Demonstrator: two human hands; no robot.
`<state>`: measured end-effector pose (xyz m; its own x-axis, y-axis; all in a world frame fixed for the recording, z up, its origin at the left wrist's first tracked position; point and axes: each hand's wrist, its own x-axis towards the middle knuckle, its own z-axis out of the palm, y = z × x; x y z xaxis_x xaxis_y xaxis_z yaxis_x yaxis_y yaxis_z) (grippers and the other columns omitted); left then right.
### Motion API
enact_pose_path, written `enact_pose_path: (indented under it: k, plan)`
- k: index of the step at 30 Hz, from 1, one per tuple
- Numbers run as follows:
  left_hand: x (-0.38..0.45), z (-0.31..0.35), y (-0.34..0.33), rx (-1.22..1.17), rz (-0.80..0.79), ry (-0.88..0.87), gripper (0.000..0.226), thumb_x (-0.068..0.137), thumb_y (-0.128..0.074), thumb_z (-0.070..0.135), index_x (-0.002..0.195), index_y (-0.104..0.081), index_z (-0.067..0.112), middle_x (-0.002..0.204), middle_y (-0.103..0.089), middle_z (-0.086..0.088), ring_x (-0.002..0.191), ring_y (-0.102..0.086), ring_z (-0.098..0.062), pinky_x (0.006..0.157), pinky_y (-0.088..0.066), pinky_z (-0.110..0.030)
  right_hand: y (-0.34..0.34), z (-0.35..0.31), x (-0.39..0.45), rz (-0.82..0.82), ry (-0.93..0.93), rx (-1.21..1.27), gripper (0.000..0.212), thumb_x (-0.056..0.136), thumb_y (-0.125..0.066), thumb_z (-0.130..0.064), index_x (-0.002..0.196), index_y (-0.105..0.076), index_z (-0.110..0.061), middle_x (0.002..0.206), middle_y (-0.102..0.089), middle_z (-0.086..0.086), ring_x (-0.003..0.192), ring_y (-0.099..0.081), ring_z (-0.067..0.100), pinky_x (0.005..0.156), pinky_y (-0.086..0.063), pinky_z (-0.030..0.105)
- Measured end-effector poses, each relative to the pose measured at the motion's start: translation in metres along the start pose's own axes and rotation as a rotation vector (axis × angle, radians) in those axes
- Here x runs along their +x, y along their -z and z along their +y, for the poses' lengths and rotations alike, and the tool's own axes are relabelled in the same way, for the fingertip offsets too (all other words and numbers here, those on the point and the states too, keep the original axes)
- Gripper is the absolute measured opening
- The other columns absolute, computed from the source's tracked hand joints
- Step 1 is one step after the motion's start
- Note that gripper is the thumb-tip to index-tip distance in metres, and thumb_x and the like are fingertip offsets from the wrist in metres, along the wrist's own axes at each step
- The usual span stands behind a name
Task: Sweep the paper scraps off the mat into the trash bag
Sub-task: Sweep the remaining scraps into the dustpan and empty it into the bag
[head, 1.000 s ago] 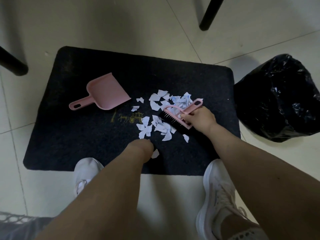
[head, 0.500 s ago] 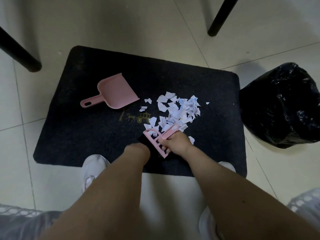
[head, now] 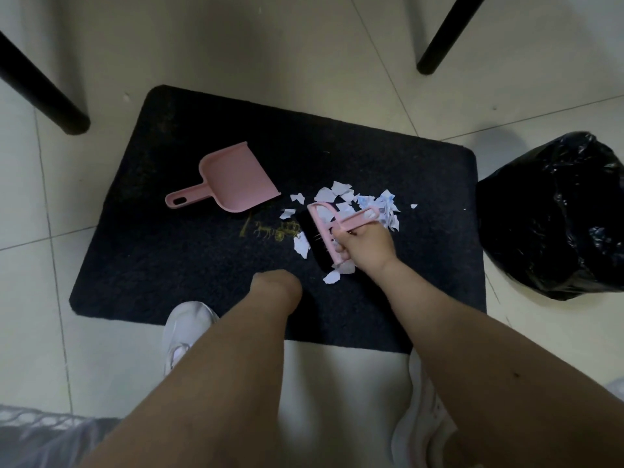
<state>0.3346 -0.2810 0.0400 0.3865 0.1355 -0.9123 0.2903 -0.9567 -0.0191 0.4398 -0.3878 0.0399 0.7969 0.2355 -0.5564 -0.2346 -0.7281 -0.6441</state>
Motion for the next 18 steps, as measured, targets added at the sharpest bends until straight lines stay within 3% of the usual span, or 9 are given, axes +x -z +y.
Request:
enact_pose_path:
  k: [4,6,9,12,18]
  plan:
    - [0.007,-0.004,0.004,-0.033,0.083,0.044,0.052,0.093,-0.048,0.01,0.144,-0.039,0.012,0.148,-0.036,-0.01,0.136,-0.037,-0.029,0.109,-0.03,-0.041,-0.033,-0.001,-0.003,-0.149,-0.003,-0.084,0.026,0.09,-0.061,-0.03,0.082,-0.071,-0.008,0.068,-0.069,0.001,0.055,-0.063,0.013,0.069,-0.055,0.028]
    - [0.009,-0.007,0.004,-0.042,0.068,0.054,0.057,0.092,-0.048,0.009,0.147,-0.033,0.012,0.152,-0.031,-0.011,0.138,-0.034,-0.03,0.11,-0.028,-0.043,-0.043,0.001,0.001,-0.149,-0.011,-0.153,0.031,0.091,-0.058,-0.033,0.084,-0.07,-0.006,0.07,-0.07,0.003,0.056,-0.064,0.014,0.068,-0.055,0.028]
    - [0.012,-0.011,0.003,-0.064,0.046,0.051,0.05,0.093,-0.046,0.008,0.143,-0.041,0.011,0.148,-0.037,-0.01,0.135,-0.039,-0.03,0.11,-0.03,-0.042,-0.038,0.002,0.009,0.024,-0.046,-0.278,0.038,0.093,-0.052,-0.042,0.083,-0.069,-0.01,0.076,-0.071,0.003,0.068,-0.068,0.021,0.064,-0.054,0.029]
    - [0.012,-0.015,0.007,-0.097,0.065,0.05,0.041,0.094,-0.046,0.005,0.134,-0.05,0.009,0.141,-0.046,-0.009,0.129,-0.046,-0.029,0.106,-0.036,-0.04,-0.022,-0.003,0.013,0.178,-0.041,-0.295,0.038,0.093,-0.05,-0.038,0.075,-0.064,-0.008,0.075,-0.068,0.004,0.07,-0.064,0.024,0.053,-0.044,0.026]
    - [0.015,-0.029,0.029,-0.125,0.182,0.115,0.049,0.093,-0.044,0.006,0.142,-0.04,0.008,0.147,-0.035,-0.011,0.133,-0.039,-0.032,0.107,-0.034,-0.04,-0.054,-0.027,0.017,0.175,0.008,0.049,0.036,0.092,-0.052,-0.035,0.079,-0.069,-0.006,0.075,-0.072,0.005,0.074,-0.068,0.025,0.075,-0.056,0.039]
